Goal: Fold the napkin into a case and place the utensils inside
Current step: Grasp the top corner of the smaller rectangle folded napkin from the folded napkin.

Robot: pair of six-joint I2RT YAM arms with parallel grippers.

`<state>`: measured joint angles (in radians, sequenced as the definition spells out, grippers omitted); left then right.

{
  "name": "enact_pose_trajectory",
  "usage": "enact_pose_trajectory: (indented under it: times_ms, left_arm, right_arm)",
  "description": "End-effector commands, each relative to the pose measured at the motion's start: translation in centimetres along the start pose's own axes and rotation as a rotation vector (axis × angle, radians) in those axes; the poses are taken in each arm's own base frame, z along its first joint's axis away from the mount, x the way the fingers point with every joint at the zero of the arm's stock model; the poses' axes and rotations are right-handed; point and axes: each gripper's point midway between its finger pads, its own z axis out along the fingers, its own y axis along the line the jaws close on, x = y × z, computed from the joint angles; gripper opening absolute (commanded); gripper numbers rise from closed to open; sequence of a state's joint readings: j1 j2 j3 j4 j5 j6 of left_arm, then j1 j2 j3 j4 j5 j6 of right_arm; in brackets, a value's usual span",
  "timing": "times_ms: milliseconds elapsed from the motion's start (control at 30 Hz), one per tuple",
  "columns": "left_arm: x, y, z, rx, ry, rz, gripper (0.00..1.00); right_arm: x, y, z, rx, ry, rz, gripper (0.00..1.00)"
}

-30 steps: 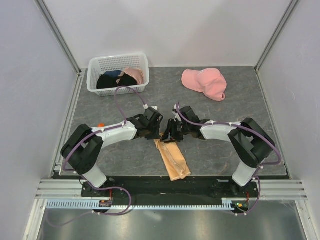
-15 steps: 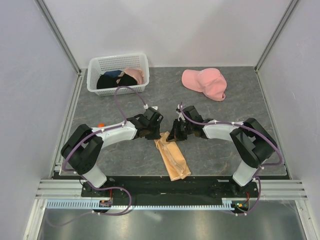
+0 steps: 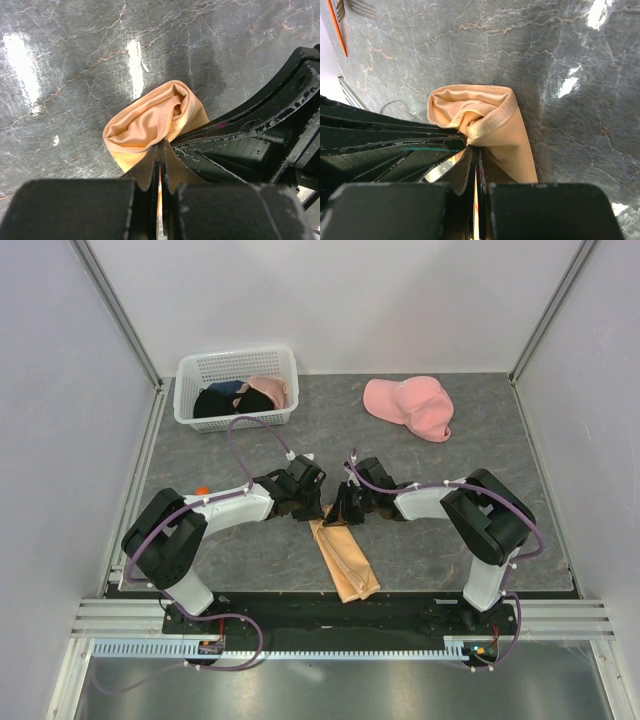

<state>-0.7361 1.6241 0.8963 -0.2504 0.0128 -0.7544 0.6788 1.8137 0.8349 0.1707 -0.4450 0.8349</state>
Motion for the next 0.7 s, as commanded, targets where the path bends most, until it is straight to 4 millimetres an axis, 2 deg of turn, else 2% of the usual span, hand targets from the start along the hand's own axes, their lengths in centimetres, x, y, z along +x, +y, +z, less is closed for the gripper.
enact_pose_trajectory:
  times_ms: [0, 133, 300, 400, 500, 667]
  left_arm:
    - [-0.6, -1.5, -0.2, 0.053, -0.024, -0.049, 0.02]
    - [-1.5, -0.9, -0.7, 0.011, -0.059, -0.052, 0.02]
    - [-1.4, -0.7, -0.9, 0.000, -0.057, -0.049, 0.02]
    - [-1.1, -0.6, -0.7, -0.001, -0.045, -0.047, 0.02]
    - [-0.9, -0.4, -0.6, -0.004, -0.042, -0.044, 0.02]
    - [-1.0, -0.6, -0.6, 0.002, -0.041, -0.048, 0.02]
  right_arm:
    - [-1.4, 1.0, 0.8, -0.023, -0.042, -0.003, 0.01]
    - [-1.3, 0.3, -0.1, 0.038, -0.040, -0.042, 0.03]
    - [-1.3, 1.3, -2.1, 0.085, -0.048, -0.201, 0.13]
    - [-0.7, 1.3, -2.9, 0.117, -0.021, -0.248, 0.19]
    - [0.2, 1.2, -3.1, 0.133, 0.007, -0.296, 0.25]
    - [1.4, 0.8, -2.7, 0.171, 0.043, -0.354, 0.26]
